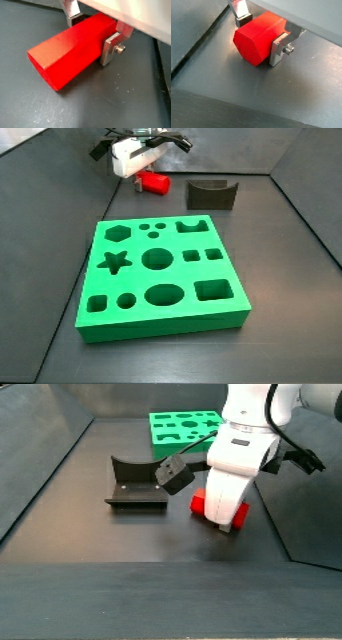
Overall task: Pick up the hexagon object. Move up. Place the hexagon object on the fixture. Regrasp the hexagon object. Move to above the board. Insert the hexagon object.
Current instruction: Pick up the hexagon object, then move up.
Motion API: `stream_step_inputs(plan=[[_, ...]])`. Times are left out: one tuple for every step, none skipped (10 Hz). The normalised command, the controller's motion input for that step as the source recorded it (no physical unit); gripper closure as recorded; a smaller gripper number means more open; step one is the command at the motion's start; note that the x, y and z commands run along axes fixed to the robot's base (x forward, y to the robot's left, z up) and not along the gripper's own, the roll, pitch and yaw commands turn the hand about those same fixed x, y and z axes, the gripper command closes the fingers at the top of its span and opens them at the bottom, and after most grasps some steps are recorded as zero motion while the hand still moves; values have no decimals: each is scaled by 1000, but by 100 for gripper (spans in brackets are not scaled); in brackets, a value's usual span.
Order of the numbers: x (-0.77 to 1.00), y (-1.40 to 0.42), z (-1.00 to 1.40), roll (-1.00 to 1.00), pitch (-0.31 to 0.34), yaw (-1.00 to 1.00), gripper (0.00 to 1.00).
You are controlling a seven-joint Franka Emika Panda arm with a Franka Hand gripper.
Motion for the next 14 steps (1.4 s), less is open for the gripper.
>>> stream_step_inputs(plan=[[0, 0, 0, 0, 0, 0, 100], [0, 0, 0, 0, 0, 0, 100], [0, 0, 0, 0, 0, 0, 100], [0, 0, 0, 0, 0, 0, 100], [0, 0, 0, 0, 0, 0, 100], [0, 0, 0, 0, 0, 0, 100], [0, 0, 0, 0, 0, 0, 100], [0, 0, 0, 0, 0, 0, 100], [0, 0, 833, 0, 0, 0, 100], [-45, -39, 779, 4, -13, 12, 100], [-66, -38, 689, 18, -28, 12, 100], [-56, -19, 518, 36, -20, 4, 100], [-42, -10, 377, 46, 2, -3, 100], [-25, -2, 185, 59, 31, -10, 100]])
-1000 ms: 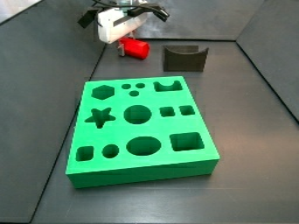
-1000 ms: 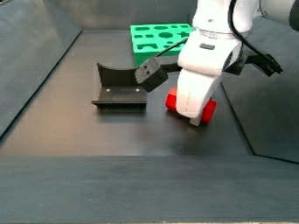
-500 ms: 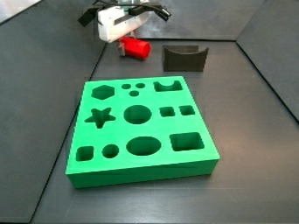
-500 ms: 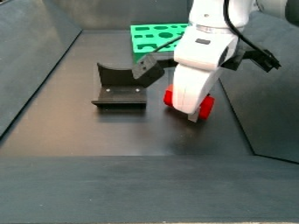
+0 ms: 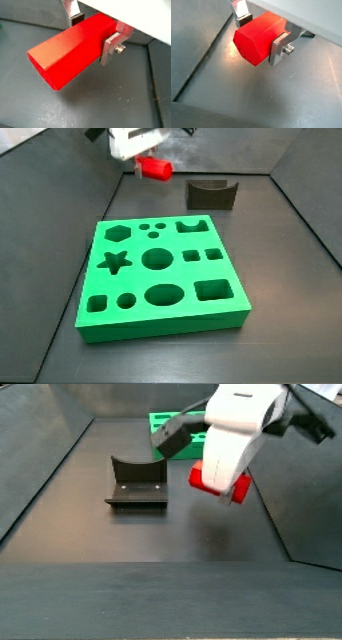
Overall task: Pick up the hexagon object. Move up. Place the hexagon object on the fixture. Regrasp the hexagon object. Move to above the board. Insert the hexagon object.
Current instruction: Place the hexagon object on the fixture.
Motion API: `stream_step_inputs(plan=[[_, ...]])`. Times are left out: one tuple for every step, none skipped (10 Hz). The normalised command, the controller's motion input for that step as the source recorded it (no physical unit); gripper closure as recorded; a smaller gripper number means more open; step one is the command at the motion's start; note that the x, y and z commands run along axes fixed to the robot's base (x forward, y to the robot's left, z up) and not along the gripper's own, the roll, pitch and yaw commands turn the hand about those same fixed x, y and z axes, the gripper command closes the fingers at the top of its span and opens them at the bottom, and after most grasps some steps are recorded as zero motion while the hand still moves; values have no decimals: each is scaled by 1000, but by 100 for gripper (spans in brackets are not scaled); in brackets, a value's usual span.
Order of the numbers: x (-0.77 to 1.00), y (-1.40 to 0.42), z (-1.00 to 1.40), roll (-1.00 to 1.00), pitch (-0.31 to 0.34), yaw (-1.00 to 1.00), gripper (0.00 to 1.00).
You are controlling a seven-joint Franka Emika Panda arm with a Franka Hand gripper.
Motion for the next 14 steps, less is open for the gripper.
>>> stream_step_inputs(plan=[[0, 0, 1000, 0, 0, 0, 100], [3, 1, 1000, 6, 13, -2, 100], [-8, 2, 1000, 10, 31, -5, 100], [-14, 3, 1000, 21, 37, -10, 100], [-19, 5, 1000, 39, 39, -18, 100], [-23, 5, 1000, 51, 44, -19, 100], [-28, 7, 1000, 61, 50, -17, 100], [-27, 7, 969, 73, 55, -11, 100], [-23, 6, 818, 80, 63, -5, 100], [-17, 7, 666, 86, 72, 1, 100], [-11, 8, 515, 93, 84, 5, 100], [-4, 9, 313, 98, 93, 15, 100], [1000, -687, 405, -78, 25, -1000, 100], [1000, -686, 366, -77, 25, -1000, 100]])
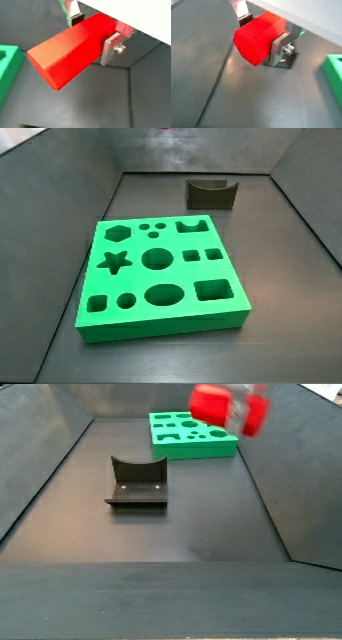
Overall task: Pick up the hexagon object. Move up. Place the hexagon object on the fixture. Regrasp the hexagon object. Move to above the board. Insert the hexagon object.
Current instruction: Place the hexagon object on the fixture.
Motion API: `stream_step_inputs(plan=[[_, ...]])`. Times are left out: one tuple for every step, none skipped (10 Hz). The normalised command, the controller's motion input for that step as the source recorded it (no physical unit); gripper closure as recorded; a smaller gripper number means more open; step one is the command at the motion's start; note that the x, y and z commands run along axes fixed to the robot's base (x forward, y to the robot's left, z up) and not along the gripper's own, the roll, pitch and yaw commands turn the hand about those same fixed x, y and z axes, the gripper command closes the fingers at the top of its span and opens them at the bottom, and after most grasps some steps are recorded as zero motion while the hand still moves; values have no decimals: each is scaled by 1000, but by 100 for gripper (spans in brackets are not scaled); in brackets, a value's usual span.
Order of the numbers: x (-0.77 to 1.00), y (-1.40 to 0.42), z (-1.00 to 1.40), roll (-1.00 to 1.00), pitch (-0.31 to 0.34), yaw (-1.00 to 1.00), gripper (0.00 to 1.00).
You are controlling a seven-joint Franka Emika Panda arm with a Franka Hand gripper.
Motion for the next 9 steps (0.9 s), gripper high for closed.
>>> stream_step_inputs(plan=[[1000, -603, 319, -89, 41, -1000, 100], [1000, -533, 291, -99, 50, -1000, 100], [1000, -485, 258, -107, 58, -1000, 100], [1000, -436, 231, -115, 68, -1000, 100], [1000, -378, 206, -125, 81, -1000, 100], [1000, -300, 167, -141, 100, -1000, 100], [1000, -248, 142, -154, 117, -1000, 100], [1000, -207, 119, -169, 132, -1000, 100], [1000, -157, 97, -196, 158, -1000, 100]])
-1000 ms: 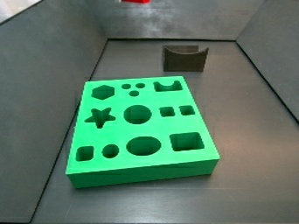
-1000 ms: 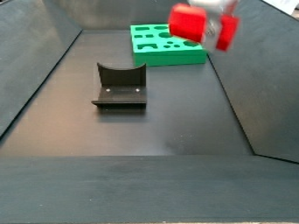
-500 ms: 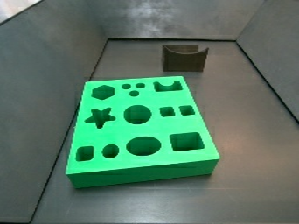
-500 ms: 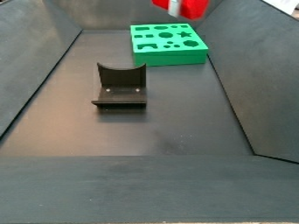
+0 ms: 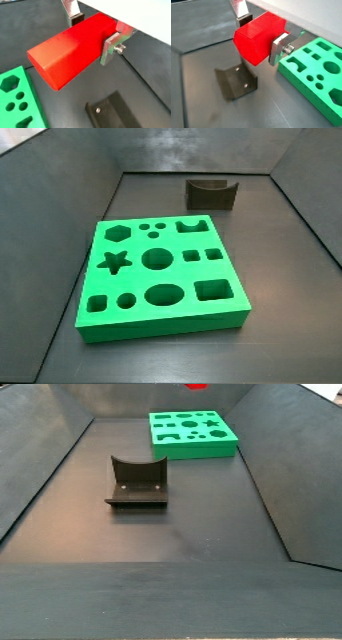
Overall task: Pick up the hexagon object. Move up. Place the hexagon object on the fixture. Regrasp the hexagon object. Move to above the board. Insert the hexagon object.
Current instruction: Place the hexagon object on the fixture.
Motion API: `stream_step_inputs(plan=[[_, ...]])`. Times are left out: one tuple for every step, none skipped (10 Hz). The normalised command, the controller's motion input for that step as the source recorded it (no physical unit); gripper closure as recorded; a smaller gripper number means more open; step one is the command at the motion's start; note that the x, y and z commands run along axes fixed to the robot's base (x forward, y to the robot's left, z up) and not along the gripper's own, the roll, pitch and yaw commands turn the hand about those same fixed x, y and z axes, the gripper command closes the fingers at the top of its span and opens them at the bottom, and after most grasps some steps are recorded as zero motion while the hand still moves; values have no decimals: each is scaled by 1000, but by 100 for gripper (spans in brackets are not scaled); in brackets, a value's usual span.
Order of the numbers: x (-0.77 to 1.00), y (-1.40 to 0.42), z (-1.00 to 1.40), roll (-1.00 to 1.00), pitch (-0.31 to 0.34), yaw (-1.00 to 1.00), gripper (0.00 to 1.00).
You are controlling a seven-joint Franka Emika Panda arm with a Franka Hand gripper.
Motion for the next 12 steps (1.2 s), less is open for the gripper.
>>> stream_step_inputs(plan=[[1000, -113, 78, -224, 185, -1000, 100], [1000, -84, 63, -258, 212, -1000, 100], [1000, -61, 49, -229, 189, -774, 100], [880, -31, 33, -175, 144, -461, 100], [1000, 892, -736, -1000, 101, -24, 100], [1000, 962, -783, -1000, 90, 21, 100], [933, 812, -564, -1000, 72, 8, 100], [849, 631, -358, -1000, 71, -5, 100], [749, 445, -162, -1000, 93, -18, 100], [641, 267, -64, -991, 142, -31, 100], [534, 88, -58, -737, 139, -46, 100], [460, 71, -44, -540, 121, -60, 100]])
